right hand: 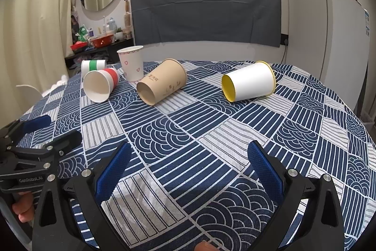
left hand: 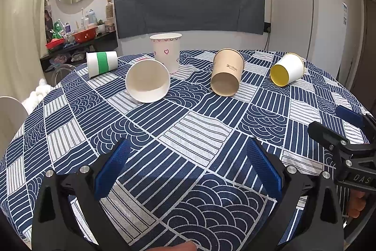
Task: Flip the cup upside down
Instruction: 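Move the right gripper to the tan kraft cup and close on it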
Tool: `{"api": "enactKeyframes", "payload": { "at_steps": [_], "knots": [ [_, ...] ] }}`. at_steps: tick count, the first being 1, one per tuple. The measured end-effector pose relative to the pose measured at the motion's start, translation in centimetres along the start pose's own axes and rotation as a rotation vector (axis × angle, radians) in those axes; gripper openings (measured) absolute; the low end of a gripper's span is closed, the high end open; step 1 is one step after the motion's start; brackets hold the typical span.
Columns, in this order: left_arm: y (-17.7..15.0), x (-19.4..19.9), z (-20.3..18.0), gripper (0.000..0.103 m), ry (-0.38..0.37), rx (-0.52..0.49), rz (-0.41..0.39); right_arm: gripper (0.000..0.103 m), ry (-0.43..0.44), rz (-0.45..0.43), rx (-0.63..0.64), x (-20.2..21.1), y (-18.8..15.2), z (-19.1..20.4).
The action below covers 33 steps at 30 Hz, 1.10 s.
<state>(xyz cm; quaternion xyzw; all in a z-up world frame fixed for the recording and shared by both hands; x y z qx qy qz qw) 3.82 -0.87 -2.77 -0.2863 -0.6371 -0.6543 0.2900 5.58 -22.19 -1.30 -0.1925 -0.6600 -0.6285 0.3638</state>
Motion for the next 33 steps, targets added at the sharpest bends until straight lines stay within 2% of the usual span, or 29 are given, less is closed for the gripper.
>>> {"api": "enactKeyframes", "payload": {
  "at_steps": [4,7,11,15,20,24,29,33],
  "knots": [
    [0.2,-0.4,-0.3,0.097,-0.002,-0.016,0.027,0.095,0.016,-0.025,-0.008,0.5,0.0,-0.2],
    [0.5,-0.1,-0.5,0.097,0.015,-0.023,0.006,0.095,0.041,-0.037,-0.014,0.9,0.0,-0.4],
    [0.9,-0.4,-1.5,0.097,-0.009,-0.064,0.024,0.095,0.102,-0.013,-0.058,1.4,0.2,-1.4],
    [2.2,-0.7,-2.5,0.097,-0.081,-0.084,0.066,0.095,0.137,-0.011,-0.099,2.3,1.3,-3.0],
    [4.7,-1.1,-3.3,0.097,-0.110,-0.100,0.100,0.095,0.101,0.056,-0.062,2.2,3.7,-4.3],
    [6.8,-2.0,-3.8,0.097,-0.100,-0.119,0.129,0.095,0.071,0.064,-0.026,2.3,5.6,-4.9],
    [9.3,-4.1,-4.4,0.097,-0.146,-0.107,0.204,0.095,0.084,0.076,-0.012,1.4,7.3,-5.4],
    [11.1,-5.8,-5.0,0.097,-0.122,-0.119,0.224,0.095,0.046,0.084,0.005,-0.1,8.4,-5.9]
  ]
}}
Point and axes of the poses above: each gripper's, at about its wrist camera, not at the fingertips, and x roughly against the way its jaws point, z to its left, y to its top, the point moved 5 cm from there along -x, roughly the way its jaws point, and after that the axes turned 15 degrees about z, right-handed, at the moved point
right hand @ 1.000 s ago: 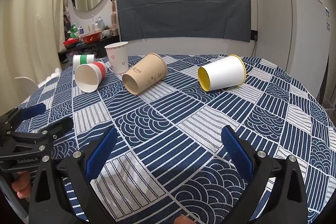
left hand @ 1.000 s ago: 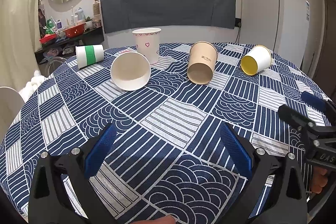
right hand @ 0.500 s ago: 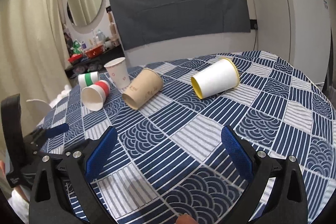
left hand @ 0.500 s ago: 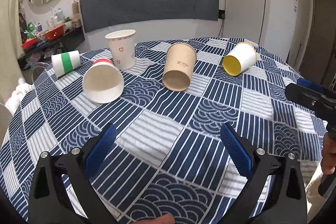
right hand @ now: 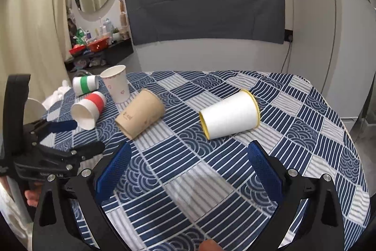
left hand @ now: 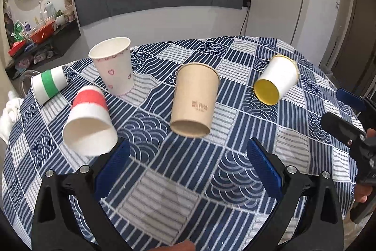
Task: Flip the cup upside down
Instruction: 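Move the right gripper to the tan kraft cup and close on it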
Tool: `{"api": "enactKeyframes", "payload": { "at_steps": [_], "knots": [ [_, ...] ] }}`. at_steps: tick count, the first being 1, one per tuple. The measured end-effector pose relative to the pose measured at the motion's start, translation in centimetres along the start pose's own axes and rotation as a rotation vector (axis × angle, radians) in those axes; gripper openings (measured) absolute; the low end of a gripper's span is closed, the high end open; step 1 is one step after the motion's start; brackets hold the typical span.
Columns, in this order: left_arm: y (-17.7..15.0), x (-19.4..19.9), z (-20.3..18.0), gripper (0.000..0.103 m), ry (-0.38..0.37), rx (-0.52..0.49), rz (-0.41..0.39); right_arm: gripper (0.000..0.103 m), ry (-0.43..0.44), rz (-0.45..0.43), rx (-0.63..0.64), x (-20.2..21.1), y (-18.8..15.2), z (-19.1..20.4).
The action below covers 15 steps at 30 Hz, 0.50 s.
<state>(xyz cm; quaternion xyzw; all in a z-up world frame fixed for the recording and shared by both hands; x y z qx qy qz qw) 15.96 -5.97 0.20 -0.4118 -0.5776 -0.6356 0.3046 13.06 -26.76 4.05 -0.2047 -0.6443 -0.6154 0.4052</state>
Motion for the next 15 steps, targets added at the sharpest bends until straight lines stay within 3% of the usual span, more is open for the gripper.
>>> {"api": "enactKeyframes", "payload": {
  "at_steps": [9,14,15],
  "knots": [
    [3.9,-3.7,-0.2,0.097,-0.005,-0.011,0.083,0.095,-0.050,0.067,-0.024,-3.7,1.4,-2.2],
    [4.7,-5.3,-0.5,0.085,0.014,-0.025,0.123,0.095,-0.050,0.094,-0.045,-4.9,1.2,-3.0],
    [4.7,-5.9,-0.7,0.077,0.021,-0.036,0.137,0.095,-0.046,0.099,-0.048,-5.0,1.1,-3.1]
  ]
}}
Point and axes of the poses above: each gripper's, at about its wrist camera, not at the fingertips, and x roughly against the way its jaws point, z to its left, y to its top, the point moved 5 cm from there along -x, roughly the way its jaws point, and after that the axes turned 15 degrees about z, right-handed, at the moved point
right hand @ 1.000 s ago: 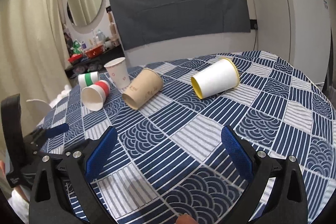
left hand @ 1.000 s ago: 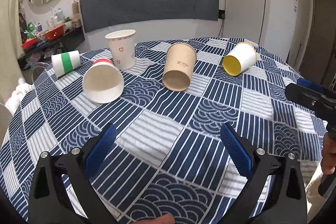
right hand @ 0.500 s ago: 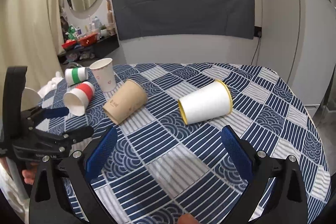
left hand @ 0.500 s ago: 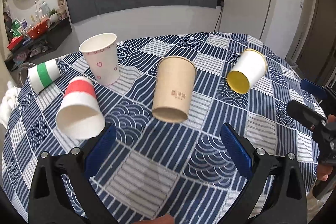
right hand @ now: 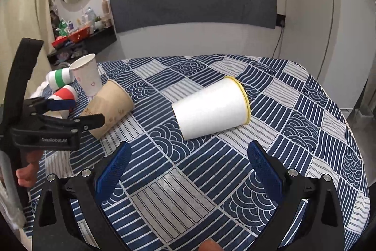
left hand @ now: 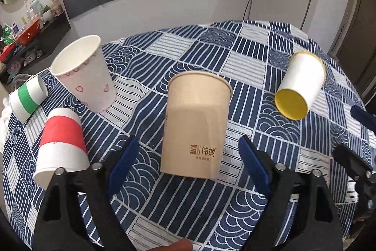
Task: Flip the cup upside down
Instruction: 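Move the right gripper to the tan kraft cup and close on it, then lift the tan kraft cup with the right gripper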
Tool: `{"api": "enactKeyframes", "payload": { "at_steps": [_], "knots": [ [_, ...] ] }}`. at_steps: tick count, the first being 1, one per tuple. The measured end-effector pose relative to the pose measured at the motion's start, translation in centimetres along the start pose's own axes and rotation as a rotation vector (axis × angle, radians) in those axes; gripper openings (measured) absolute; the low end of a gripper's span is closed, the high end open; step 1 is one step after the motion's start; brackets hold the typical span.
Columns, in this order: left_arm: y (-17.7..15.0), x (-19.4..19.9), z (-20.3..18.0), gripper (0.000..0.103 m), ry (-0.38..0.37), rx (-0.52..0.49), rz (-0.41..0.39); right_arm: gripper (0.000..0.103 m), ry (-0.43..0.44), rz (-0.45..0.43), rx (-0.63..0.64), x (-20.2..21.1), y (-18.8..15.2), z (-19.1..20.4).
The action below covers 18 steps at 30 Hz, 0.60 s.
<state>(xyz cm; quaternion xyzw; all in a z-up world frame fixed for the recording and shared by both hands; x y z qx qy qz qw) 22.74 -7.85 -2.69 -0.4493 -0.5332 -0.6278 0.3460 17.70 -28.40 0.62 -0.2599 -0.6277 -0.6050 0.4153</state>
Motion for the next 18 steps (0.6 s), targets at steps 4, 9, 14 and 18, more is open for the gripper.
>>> {"api": "enactKeyframes", "payload": {
  "at_steps": [4,9,14,18],
  "knots": [
    [-0.2,-0.6,-0.3,0.056,0.010,-0.018,0.014,0.095,0.012,0.009,-0.007,-0.2,-0.2,-0.4],
    [-0.6,1.6,-0.8,0.056,-0.011,-0.022,-0.022,0.095,0.000,0.002,-0.016,0.6,-0.7,-0.9],
    [-1.4,4.3,-2.0,0.056,0.017,-0.055,-0.054,0.095,-0.003,-0.014,-0.029,2.4,-1.4,-1.5],
    [-2.8,6.3,-3.0,0.056,0.036,-0.080,-0.075,0.095,-0.008,-0.033,-0.045,4.2,-2.1,-1.9]
  ]
}}
Point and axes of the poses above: each gripper's, at about its wrist camera, not at the fingertips, and x roughly against the way its jaws point, z to its left, y to its top, the point moved 5 cm from there along -x, roughly the way its jaws point, and after that the axes turned 15 degrees about z, right-handed, at the moved point
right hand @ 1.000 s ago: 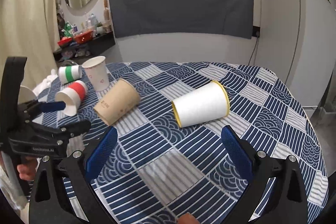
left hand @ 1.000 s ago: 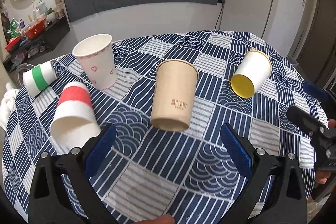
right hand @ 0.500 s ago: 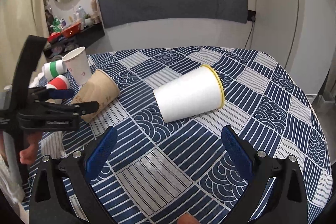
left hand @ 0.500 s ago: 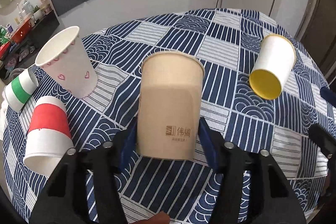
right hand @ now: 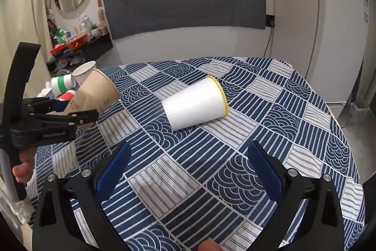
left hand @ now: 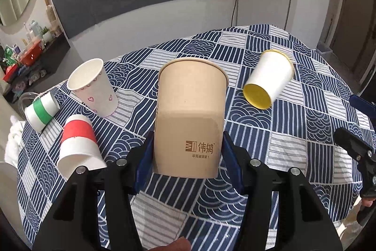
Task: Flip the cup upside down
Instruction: 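Lift the tan kraft cup with the right gripper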
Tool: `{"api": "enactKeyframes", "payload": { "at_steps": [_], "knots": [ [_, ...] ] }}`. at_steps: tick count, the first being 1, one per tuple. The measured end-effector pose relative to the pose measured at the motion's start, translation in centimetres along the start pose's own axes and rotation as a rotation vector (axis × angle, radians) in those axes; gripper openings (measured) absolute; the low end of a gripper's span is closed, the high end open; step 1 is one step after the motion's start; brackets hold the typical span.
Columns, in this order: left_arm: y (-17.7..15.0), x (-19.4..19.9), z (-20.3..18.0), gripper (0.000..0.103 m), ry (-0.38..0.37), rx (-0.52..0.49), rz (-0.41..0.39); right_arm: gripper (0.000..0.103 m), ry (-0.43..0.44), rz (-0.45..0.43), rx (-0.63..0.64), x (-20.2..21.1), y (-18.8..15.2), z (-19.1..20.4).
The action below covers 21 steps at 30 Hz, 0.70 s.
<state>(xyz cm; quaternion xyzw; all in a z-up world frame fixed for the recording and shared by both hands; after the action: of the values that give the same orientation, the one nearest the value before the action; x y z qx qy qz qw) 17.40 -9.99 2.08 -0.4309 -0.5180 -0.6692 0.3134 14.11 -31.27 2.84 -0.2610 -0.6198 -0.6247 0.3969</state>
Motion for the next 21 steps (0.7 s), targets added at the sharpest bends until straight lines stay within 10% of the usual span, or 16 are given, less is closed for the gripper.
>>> {"api": "enactKeyframes", "payload": {
  "at_steps": [21],
  "knots": [
    [-10.7,1.7,-3.8,0.057,-0.022,-0.043,0.023,0.095,-0.052,-0.039,-0.026,7.9,-8.3,1.6]
  ]
}}
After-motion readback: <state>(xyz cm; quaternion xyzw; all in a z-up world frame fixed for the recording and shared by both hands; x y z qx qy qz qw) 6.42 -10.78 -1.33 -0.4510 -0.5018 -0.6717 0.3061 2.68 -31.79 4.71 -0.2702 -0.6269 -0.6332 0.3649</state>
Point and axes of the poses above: each gripper's, at about its wrist camera, not at the fingertips, and x roughly against the way its jaws point, z to its left, y to its top, the point moved 5 cm from there along -x, roughly the way its jaws point, and after that the axes turned 15 degrees about z, right-handed, at the moved point
